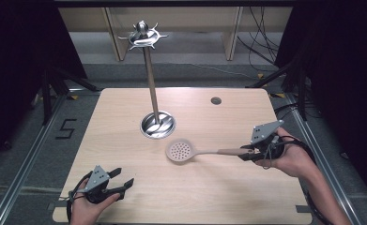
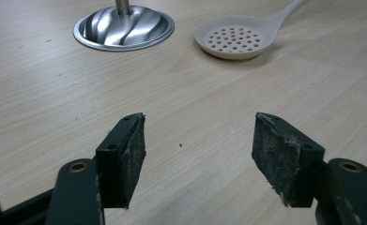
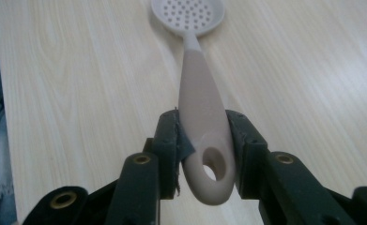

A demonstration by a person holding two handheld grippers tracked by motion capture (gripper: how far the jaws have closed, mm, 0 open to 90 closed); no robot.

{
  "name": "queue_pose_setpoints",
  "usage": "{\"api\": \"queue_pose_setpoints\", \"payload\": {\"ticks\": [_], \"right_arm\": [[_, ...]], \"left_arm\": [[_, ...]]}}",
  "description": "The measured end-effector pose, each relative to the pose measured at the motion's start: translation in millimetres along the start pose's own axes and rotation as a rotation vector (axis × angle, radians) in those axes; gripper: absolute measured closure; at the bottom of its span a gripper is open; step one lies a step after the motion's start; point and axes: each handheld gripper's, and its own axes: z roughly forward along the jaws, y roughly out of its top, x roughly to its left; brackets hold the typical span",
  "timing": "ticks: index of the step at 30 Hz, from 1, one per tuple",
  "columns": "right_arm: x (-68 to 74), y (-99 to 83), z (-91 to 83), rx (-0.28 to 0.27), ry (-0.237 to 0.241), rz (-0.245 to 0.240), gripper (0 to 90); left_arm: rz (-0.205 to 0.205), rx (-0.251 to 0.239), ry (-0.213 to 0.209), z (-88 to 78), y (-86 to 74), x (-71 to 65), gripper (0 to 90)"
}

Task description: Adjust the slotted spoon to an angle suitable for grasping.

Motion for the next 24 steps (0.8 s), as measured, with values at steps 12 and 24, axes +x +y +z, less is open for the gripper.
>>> {"api": "queue_pose_setpoints", "payload": {"ticks": [12,24], "right_arm": [[1.8,17.5,-8.4,-0.161,0.002,-0.01,68.0],[5.0,32.7,-8.7,-0.353,-0.015,0.021,68.1]], "left_arm": [[0.025,0.004,0.006,-0.7,0.4,1.8,34.5],[0.007,0.003,0.011,-0.9,-0.2,1.5,35.0]]}}
